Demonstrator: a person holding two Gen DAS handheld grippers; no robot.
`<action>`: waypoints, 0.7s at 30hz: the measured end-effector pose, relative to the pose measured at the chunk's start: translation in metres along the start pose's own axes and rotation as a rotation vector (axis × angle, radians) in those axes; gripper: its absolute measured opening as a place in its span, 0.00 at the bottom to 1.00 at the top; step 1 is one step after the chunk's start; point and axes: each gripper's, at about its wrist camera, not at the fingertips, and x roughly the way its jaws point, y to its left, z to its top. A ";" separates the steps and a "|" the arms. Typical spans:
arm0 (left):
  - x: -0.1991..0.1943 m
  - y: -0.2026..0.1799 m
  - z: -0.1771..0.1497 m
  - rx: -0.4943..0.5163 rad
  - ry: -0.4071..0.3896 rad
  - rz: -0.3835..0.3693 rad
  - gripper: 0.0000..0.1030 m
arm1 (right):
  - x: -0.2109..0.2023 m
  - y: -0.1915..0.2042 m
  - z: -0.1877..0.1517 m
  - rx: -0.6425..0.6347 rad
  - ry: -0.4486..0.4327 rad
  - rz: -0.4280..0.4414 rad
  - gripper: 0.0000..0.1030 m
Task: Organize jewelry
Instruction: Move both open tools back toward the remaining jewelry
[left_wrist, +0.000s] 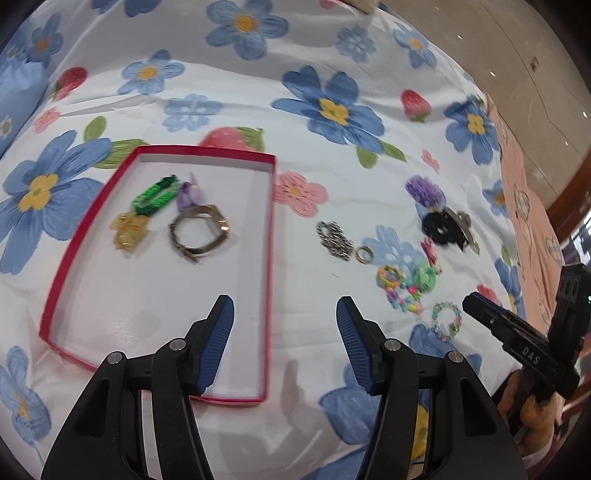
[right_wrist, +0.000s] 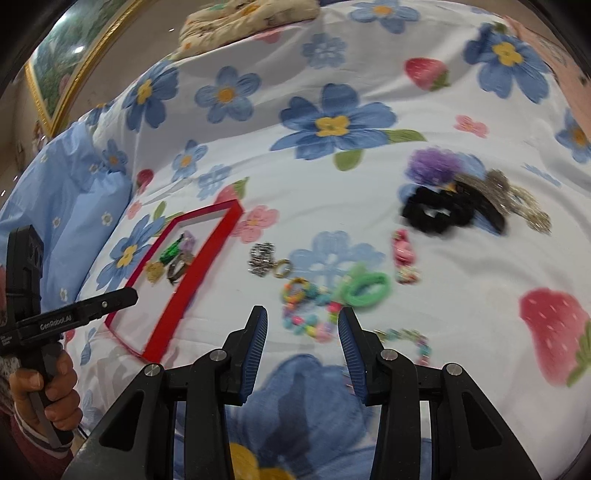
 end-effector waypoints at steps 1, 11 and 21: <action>0.001 -0.004 0.000 0.009 0.003 -0.003 0.55 | -0.002 -0.005 -0.001 0.009 -0.001 -0.007 0.41; 0.012 -0.028 0.008 0.066 0.015 0.005 0.55 | -0.011 -0.043 -0.003 0.077 -0.021 -0.049 0.41; 0.046 -0.045 0.023 0.123 0.048 0.020 0.55 | 0.002 -0.057 0.007 0.079 -0.009 -0.071 0.41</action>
